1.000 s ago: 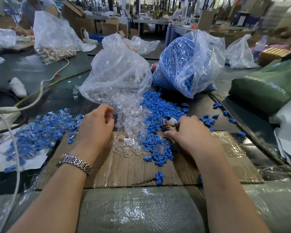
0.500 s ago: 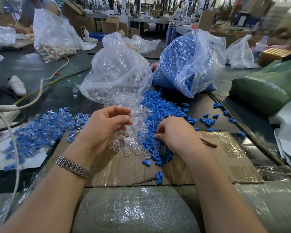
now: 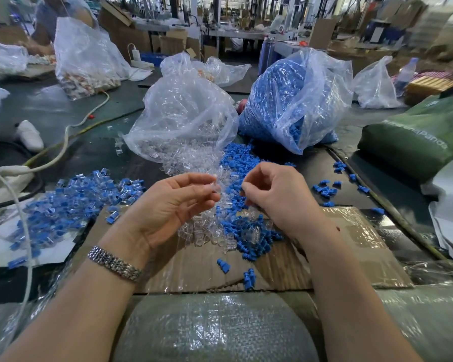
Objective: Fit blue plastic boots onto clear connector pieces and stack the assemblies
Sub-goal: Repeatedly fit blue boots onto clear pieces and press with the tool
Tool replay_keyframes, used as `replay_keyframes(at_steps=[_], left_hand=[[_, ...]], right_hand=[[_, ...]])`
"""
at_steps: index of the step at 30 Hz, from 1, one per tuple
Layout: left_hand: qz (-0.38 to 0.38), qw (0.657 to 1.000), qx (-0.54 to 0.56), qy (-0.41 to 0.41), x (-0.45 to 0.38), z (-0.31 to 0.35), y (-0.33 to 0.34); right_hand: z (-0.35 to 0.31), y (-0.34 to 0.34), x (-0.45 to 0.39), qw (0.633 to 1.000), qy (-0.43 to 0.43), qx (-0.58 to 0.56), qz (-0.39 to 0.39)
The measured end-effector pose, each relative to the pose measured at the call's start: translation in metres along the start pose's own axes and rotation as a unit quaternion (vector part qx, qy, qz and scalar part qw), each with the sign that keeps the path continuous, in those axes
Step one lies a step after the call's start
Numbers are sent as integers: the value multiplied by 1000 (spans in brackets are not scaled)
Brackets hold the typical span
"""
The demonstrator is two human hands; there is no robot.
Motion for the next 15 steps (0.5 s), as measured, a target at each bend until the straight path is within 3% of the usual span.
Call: replay_keyframes(at_steps=[5,15], left_hand=[[-9,1000,-28,10,2,0,7],[-33,998,-48,20,7,1,15]], right_hand=[[-17,1,4,990,-103,-96,-3],[-27,7,12,986,-159,-36,-29]])
Point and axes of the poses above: each hand's wrist, its own x-axis away from the middle knuckle, its own y-axis out of the palm, z = x × y, the point moved 6 cm from there along -x, towards the middle knuckle, and after that the axes turned 2 degrees about y, right-handed, at the moved point
